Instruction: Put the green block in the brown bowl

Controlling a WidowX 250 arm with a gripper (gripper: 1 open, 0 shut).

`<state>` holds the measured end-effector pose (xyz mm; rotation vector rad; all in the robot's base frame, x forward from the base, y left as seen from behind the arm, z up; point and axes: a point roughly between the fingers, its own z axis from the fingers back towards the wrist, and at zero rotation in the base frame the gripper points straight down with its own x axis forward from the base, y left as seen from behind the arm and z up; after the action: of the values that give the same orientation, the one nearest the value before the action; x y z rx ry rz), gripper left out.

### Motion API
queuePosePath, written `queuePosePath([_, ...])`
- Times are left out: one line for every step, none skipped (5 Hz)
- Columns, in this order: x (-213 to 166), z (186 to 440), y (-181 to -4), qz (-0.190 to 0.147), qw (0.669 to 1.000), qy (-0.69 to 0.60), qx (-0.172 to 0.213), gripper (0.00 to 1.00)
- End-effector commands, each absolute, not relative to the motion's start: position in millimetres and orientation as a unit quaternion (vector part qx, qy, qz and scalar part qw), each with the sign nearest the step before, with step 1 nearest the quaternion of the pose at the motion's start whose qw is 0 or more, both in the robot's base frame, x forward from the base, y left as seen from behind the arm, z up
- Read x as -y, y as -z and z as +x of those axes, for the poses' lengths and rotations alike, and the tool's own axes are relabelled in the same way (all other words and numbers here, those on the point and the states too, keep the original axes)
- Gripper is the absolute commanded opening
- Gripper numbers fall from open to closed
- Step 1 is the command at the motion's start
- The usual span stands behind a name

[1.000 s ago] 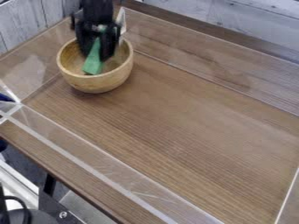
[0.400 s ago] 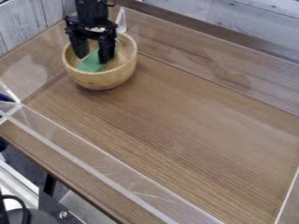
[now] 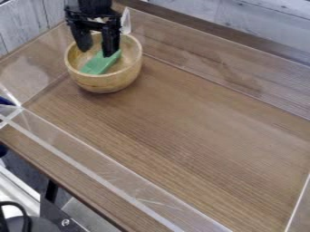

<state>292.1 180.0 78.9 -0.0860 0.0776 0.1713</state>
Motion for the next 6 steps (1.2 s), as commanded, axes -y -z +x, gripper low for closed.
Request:
queuePosePath([-186, 302, -123.5, -0.014, 0.996, -0.085, 0.021, 1.00])
queuePosePath([-185, 302, -128.1, -0.016, 0.996, -0.084, 0.025, 1.00])
queuePosePath([-182, 302, -133.5, -0.018, 0.996, -0.081, 0.028, 1.00])
queuePosePath([-178, 302, -143.4, -0.020, 0.996, -0.077, 0.037, 1.00])
queuePosePath([-178, 304, -139.3, -0.020, 0.996, -0.075, 0.035, 1.00])
queuePosePath([-177, 305, -135.9, -0.020, 0.997, -0.073, 0.031, 1.00])
